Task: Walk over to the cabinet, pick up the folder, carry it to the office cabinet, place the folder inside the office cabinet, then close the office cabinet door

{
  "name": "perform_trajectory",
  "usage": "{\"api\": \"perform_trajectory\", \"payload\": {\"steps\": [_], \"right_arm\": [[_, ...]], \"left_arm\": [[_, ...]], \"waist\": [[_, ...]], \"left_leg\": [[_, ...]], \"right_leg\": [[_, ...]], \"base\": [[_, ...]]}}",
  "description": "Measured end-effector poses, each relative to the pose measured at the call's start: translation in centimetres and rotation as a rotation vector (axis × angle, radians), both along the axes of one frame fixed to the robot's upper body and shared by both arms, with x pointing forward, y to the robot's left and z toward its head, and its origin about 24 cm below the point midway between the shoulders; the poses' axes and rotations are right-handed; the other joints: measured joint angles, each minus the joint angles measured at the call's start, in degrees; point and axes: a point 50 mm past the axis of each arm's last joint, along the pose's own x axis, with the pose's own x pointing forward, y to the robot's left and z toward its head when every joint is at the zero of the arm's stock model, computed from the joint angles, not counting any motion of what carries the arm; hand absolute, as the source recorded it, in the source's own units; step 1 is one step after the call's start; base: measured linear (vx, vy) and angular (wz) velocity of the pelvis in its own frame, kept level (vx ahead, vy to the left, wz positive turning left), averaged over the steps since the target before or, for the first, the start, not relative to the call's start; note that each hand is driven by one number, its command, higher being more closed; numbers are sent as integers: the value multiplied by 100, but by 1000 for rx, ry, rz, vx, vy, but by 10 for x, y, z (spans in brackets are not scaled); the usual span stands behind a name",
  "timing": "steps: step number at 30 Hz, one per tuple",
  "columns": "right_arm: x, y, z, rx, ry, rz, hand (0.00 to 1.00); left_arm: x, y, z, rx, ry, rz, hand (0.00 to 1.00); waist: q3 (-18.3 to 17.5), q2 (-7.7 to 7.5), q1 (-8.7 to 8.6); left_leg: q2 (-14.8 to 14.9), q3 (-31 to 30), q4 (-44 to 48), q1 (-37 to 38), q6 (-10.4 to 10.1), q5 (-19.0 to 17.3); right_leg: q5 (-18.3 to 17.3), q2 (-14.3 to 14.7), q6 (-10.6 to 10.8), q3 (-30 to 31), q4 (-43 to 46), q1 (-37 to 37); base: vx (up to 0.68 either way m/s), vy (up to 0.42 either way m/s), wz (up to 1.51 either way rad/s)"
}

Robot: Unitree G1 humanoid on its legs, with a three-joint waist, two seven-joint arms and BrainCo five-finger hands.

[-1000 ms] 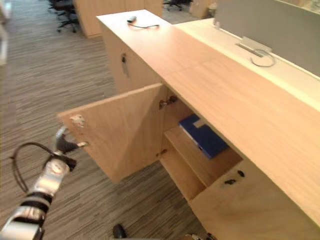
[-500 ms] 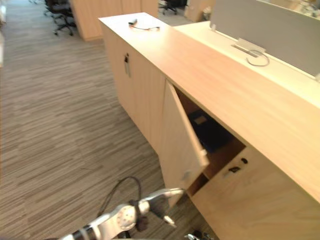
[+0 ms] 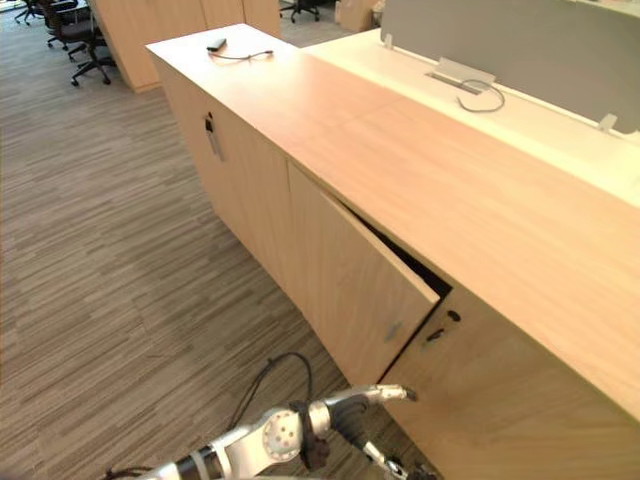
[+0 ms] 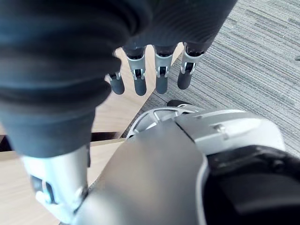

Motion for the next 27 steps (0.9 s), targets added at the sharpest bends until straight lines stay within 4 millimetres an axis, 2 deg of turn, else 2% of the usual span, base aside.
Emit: {"api": "perform_trajectory", "payload": {"steps": [2, 3, 4, 5, 6, 7, 8, 9, 10, 11, 12, 13, 14, 15, 16, 17, 18, 19, 20, 21, 23, 27], "right_arm": [[0, 0, 0, 2, 1, 2, 0], [-1, -1, 0, 2, 4, 4, 0], [-2, -5, 1, -6, 6, 2, 0], [-3, -8, 1, -13, 7, 2, 0], [-6, -19, 4, -43, 10, 3, 0], [-8, -23, 5, -54, 13, 4, 0], [-13, -32, 7, -80, 31, 15, 0], [-18, -40, 8, -105, 54, 26, 0], [-20, -43, 9, -111, 62, 23, 0], [-20, -44, 9, -112, 68, 20, 0], [-17, -45, 10, -117, 58, 27, 0], [-16, -48, 11, -124, 59, 28, 0], [-13, -50, 11, -128, 60, 29, 0], [-8, -48, 11, -120, 56, 29, 0], [-2, -42, 9, -105, 43, 30, 0], [5, -40, 9, -99, 29, 32, 0], [15, -34, 9, -82, 6, 39, 0], [19, -29, 9, -69, -4, 42, 0], [23, -13, 5, -32, -16, 58, 0], [20, -3, 3, -8, -14, 70, 0], [16, 2, 1, 7, -7, 68, 0], [12, 2, 0, 12, 1, 60, 0]], "left_arm": [[17, 20, -15, -43, 181, 212, 0], [24, 38, -26, -82, 306, 360, 0], [28, 57, -39, -101, 409, 487, 0], [28, 66, -45, -106, 453, 543, 0], [25, 84, -57, -133, 543, 664, 0], [24, 89, -60, -137, 560, 700, 0], [21, 99, -66, -139, 592, 761, 0], [15, 116, -74, -148, 634, 854, 0], [12, 124, -79, -148, 653, 898, 0], [0, 145, -89, -128, 701, 988, 0], [-12, 158, -97, -127, 748, 1055, 0], [-17, 162, -99, -131, 768, 1084, 0], [-28, 171, -105, -140, 803, 1143, 0], [-36, 180, -109, -155, 833, 1201, 0], [-45, 190, -113, -161, 865, 1267, 0], [-50, 195, -115, -164, 880, 1299, 0], [-58, 203, -119, -173, 908, 1358, 0], [-65, 209, -121, -175, 926, 1402, 0], [-76, 221, -125, -152, 949, 1469, 0], [-80, 229, -126, -138, 948, 1505, 0], [-92, 233, -130, -119, 986, 1552, 0], [-115, 239, -134, -82, 1040, 1622, 0]], "waist": [[26, 33, -58], [64, 61, -44], [98, 161, -16], [104, 220, -9], [123, 348, 28], [136, 392, 49], [172, 468, 90], [226, 520, 253], [252, 505, 306], [304, 430, 319], [381, 336, 383], [391, 332, 432], [403, 345, 529], [404, 346, 586], [413, 347, 647], [428, 350, 674], [514, 389, 726], [557, 461, 795], [560, 350, 798], [565, 205, 741], [525, 120, 737], [477, 108, 727]], "left_leg": [[104, 46, 175, 72, -62, -108], [295, 104, 532, 52, -145, -314], [565, 159, 927, 23, -239, -557], [709, 189, 1078, -1, -231, -688], [996, 260, 1321, -6, -248, -805], [1041, 235, 1365, 12, -200, -833], [1108, 22, 1464, 41, -23, -966], [1104, -545, 1734, -16, 234, -1051], [1194, -673, 1996, -49, 235, -938], [1309, -997, 2785, -299, 257, -469], [1246, -1440, 3528, -654, 56, -597], [1062, -1665, 3791, -774, -142, -991], [543, -2127, 3964, -962, -250, -1578], [186, -2423, 3792, -1008, -263, -1850], [-189, -2658, 3267, -993, -240, -1962], [-344, -2735, 2919, -962, -248, -1954], [-585, -3001, 2087, -775, -294, -1741], [-616, -3265, 1615, -646, -232, -964], [-647, -3138, 1569, -467, 127, -958], [-712, -3051, 1332, -320, 171, -928], [-816, -2895, 808, -42, 263, -764], [-894, -2747, 251, 313, 308, -636]], "right_leg": [[-217, -3, 20, 94, 184, 16], [-376, 45, 22, 129, 295, 34], [-535, 178, -7, 202, 397, 46], [-610, 251, -35, 234, 454, 39], [-813, 423, -100, 296, 628, -17], [-888, 480, -144, 312, 675, -24], [-1035, 614, -267, 388, 762, -24], [-1191, 800, -352, 615, 810, -26], [-1244, 876, -378, 741, 812, -15], [-1250, 940, -424, 897, 635, 136], [-1144, 1036, -591, 1143, 333, 334], [-1115, 1053, -638, 1271, 228, 373], [-1070, 1092, -687, 1446, 60, 466], [-1012, 1180, -652, 1558, -24, 533], [-1000, 1327, -663, 1717, -107, 630], [-1001, 1406, -664, 1827, -126, 677], [-1005, 1575, -655, 2065, -161, 788], [-1021, 1766, -628, 2307, -237, 818], [-1034, 1802, -548, 2533, -386, 951], [-1010, 1724, -493, 2604, -549, 1032], [-1006, 1623, -487, 2698, -680, 1038], [-1007, 1577, -484, 2821, -845, 1117]], "base": [[-16, -130, -15], [-41, -244, -37], [-30, -247, -44], [-19, -275, -53], [-3, -221, -38], [31, -267, -42], [48, -252, -50], [52, -244, -66], [66, -277, -80], [130, -312, -82], [170, -310, -80], [203, -229, -83], [228, -108, -83], [300, -78, -105], [284, -24, -97], [302, 1, -116], [233, 32, -120], [292, 89, -138], [254, 95, -95], [234, 90, -58], [152, 54, -32], [105, 39, -21]]}}
